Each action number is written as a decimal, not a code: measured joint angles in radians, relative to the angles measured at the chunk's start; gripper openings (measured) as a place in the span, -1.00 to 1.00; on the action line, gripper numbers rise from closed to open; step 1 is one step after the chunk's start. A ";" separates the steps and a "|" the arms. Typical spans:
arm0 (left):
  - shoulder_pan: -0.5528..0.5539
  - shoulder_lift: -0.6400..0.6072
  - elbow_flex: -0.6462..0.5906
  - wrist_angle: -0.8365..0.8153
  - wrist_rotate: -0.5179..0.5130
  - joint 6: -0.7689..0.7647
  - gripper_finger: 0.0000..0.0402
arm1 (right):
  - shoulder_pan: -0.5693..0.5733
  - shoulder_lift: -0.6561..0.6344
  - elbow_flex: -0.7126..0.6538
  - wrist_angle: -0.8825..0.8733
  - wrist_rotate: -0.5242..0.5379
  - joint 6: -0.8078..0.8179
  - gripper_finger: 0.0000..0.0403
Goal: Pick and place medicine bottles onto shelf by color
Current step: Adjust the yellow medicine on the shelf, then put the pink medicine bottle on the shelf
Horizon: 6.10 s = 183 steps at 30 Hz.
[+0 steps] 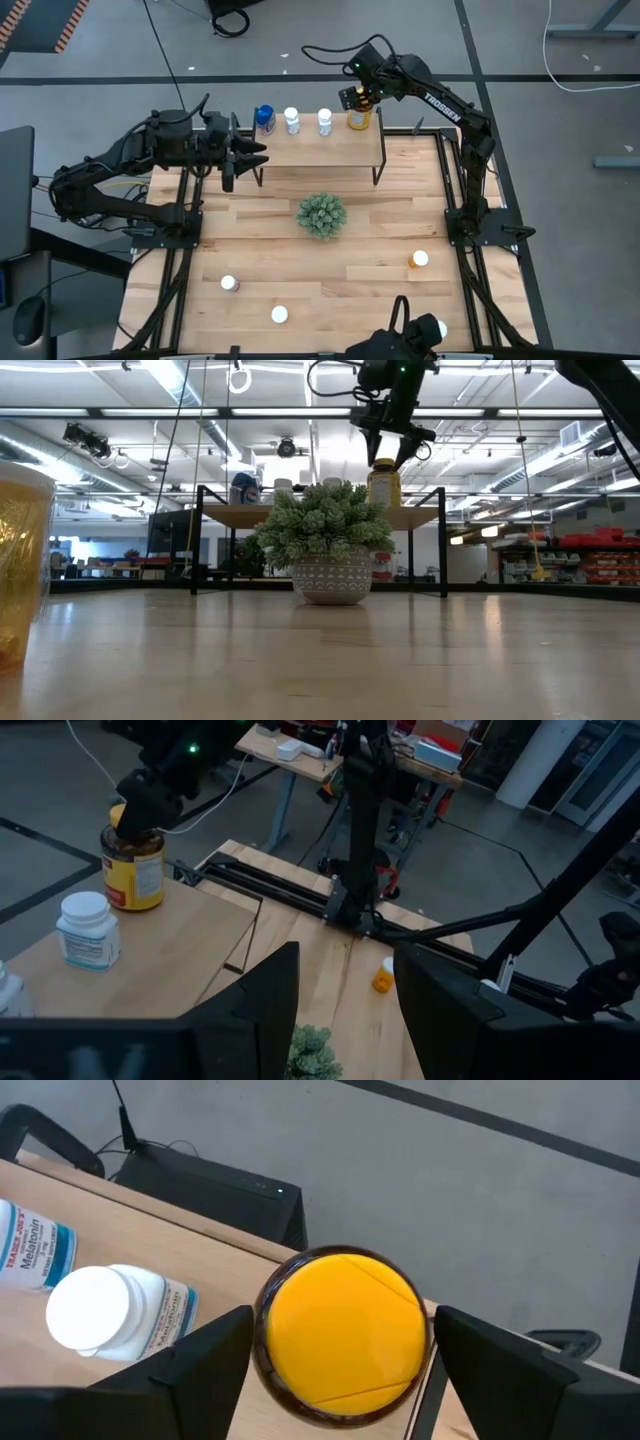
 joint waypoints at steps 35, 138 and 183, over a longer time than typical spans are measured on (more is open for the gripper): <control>0.000 0.000 0.000 -0.032 0.000 0.003 -0.14 | 0.043 -0.001 0.012 -0.080 -0.023 0.080 0.29; -0.881 0.428 -0.423 -0.349 0.031 -0.467 0.56 | 1.340 -0.029 0.131 -0.292 0.523 0.750 0.56; -0.184 0.429 0.165 -0.763 -0.092 -0.073 -0.14 | 1.336 -0.028 0.131 -0.292 0.523 0.748 0.56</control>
